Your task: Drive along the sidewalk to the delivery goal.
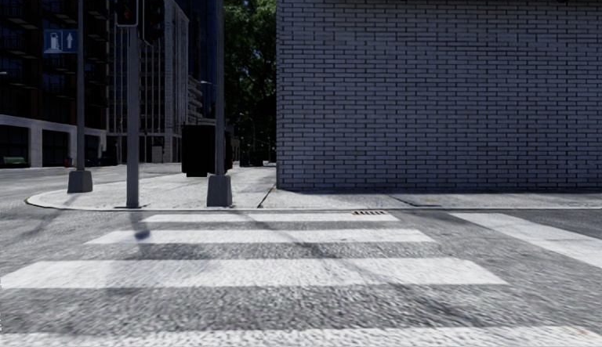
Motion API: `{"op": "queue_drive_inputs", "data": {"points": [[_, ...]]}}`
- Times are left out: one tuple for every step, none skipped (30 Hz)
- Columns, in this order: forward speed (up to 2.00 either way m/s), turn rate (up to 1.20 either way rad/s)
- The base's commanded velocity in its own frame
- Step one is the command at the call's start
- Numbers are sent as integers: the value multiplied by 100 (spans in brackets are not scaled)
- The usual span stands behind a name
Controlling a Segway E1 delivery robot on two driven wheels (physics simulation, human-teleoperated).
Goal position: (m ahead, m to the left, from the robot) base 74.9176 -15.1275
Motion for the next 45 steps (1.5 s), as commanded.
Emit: {"op": "queue_drive_inputs", "data": {"points": [[200, 0], [200, 0], [200, 0], [200, 0], [200, 0], [200, 0], [200, 0], [200, 0], [200, 0], [200, 12], [200, 21], [200, 22], [200, 22], [200, 23], [200, 23], [200, 23], [200, 23], [200, 23], [200, 23], [200, 23], [200, 23], [200, 23], [200, 23], [200, 23], [200, 23], [200, 23], [200, 23], [200, 23], [200, 23], [200, 23], [200, 23], [200, 23], [200, 23], [200, 23], [200, 23], [200, 7], [200, 0], [200, 0], [200, 0], [200, 0], [200, 0], [200, 0], [200, 0], [200, 0], [200, 0]]}}
